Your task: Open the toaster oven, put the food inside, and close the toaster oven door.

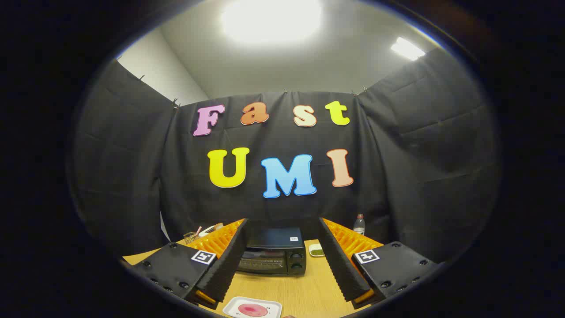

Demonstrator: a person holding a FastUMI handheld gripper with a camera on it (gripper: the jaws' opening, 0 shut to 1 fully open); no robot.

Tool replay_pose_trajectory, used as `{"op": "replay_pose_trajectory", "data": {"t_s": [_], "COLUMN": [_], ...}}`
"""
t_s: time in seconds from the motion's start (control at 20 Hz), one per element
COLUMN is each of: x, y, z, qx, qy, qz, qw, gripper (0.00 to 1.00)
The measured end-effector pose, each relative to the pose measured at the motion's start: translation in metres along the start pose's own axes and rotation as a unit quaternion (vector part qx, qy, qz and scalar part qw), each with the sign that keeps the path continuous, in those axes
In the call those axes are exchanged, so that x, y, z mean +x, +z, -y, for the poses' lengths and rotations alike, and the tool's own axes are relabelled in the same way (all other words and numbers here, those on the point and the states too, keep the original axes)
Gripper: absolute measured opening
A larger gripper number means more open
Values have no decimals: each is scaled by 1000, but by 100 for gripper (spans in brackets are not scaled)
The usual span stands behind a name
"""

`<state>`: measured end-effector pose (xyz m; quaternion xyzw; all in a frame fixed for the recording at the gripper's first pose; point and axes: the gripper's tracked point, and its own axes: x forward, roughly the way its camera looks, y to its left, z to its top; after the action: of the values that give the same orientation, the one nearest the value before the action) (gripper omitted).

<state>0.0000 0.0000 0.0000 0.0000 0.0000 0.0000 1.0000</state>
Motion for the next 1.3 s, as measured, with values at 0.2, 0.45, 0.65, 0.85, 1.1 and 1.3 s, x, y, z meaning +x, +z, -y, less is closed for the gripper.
{"op": "replay_pose_trajectory", "data": {"t_s": [0.2,0.45,0.65,0.85,1.1,1.3], "x": [-3,-2,0,14,53,93], "y": [-2,1,-1,-10,-29,-52], "z": [4,3,-4,-18,-46,-63], "qx": [-1,-8,-14,-13,-16,-14], "qy": [-1,-6,-4,1,22,32], "qz": [-1,0,2,-7,-16,-29], "qw": [1000,1000,1000,1000,1000,999], "gripper": [98,98,98,98,98,98]}}
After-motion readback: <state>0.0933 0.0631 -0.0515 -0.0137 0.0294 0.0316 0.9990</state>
